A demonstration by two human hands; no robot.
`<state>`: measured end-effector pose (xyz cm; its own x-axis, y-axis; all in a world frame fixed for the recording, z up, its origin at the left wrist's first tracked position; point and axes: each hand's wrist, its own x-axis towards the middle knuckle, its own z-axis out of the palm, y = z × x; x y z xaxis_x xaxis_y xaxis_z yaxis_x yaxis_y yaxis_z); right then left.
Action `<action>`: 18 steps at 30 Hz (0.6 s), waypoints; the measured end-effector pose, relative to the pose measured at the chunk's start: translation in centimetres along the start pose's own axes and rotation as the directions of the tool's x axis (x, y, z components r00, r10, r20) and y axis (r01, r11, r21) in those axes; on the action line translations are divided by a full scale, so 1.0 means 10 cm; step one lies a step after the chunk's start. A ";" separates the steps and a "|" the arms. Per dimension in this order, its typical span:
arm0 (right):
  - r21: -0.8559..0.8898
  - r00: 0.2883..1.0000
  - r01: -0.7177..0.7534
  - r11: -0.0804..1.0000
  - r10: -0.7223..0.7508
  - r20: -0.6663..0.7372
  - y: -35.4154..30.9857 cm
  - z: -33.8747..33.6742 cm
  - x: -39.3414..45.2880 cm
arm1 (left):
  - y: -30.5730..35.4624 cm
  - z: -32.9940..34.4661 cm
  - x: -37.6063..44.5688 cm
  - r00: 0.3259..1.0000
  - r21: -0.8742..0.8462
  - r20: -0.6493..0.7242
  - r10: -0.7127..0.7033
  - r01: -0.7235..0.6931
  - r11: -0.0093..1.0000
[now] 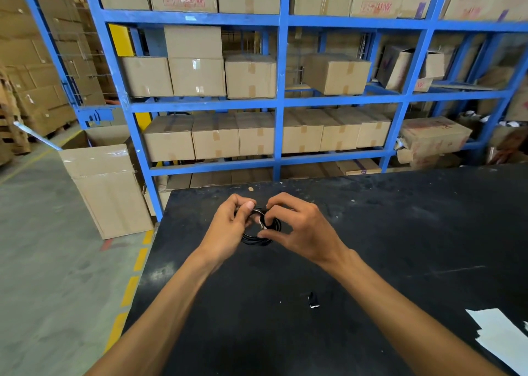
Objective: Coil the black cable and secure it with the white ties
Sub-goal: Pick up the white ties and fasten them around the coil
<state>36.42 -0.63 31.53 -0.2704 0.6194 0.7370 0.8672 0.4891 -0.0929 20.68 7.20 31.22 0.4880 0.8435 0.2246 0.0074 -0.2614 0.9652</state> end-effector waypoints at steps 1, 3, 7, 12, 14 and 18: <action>-0.008 1.000 -0.001 1.000 0.001 0.007 0.01 0.00 0.00 | 0.00 0.00 0.00 1.000 -0.005 0.003 -0.003 0.003 1.000; -0.019 1.000 -0.009 1.000 0.009 0.012 0.02 0.01 0.00 | 0.00 0.00 0.00 1.000 0.006 0.004 -0.004 0.004 1.000; -0.065 1.000 0.004 0.998 -0.004 -0.005 0.02 0.04 0.01 | 0.02 0.00 0.00 1.000 0.039 -0.005 -0.001 0.001 0.999; -0.124 1.000 0.012 0.992 -0.014 -0.015 0.02 0.10 0.02 | -0.02 -0.01 -0.02 0.999 0.172 -0.008 0.044 -0.042 0.984; -0.139 1.000 0.015 0.990 -0.014 0.012 0.03 0.11 0.01 | -0.03 -0.01 -0.03 0.997 0.237 -0.002 0.081 -0.078 0.968; -0.166 0.996 0.033 0.986 -0.019 0.082 0.03 0.12 0.02 | -0.07 0.01 -0.07 0.993 0.314 0.020 0.118 -0.118 0.942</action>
<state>36.17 0.36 30.87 -0.3203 0.6582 0.6813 0.9154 0.4002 0.0438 20.46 6.73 30.36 0.5028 0.7972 0.3342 0.2230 -0.4931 0.8409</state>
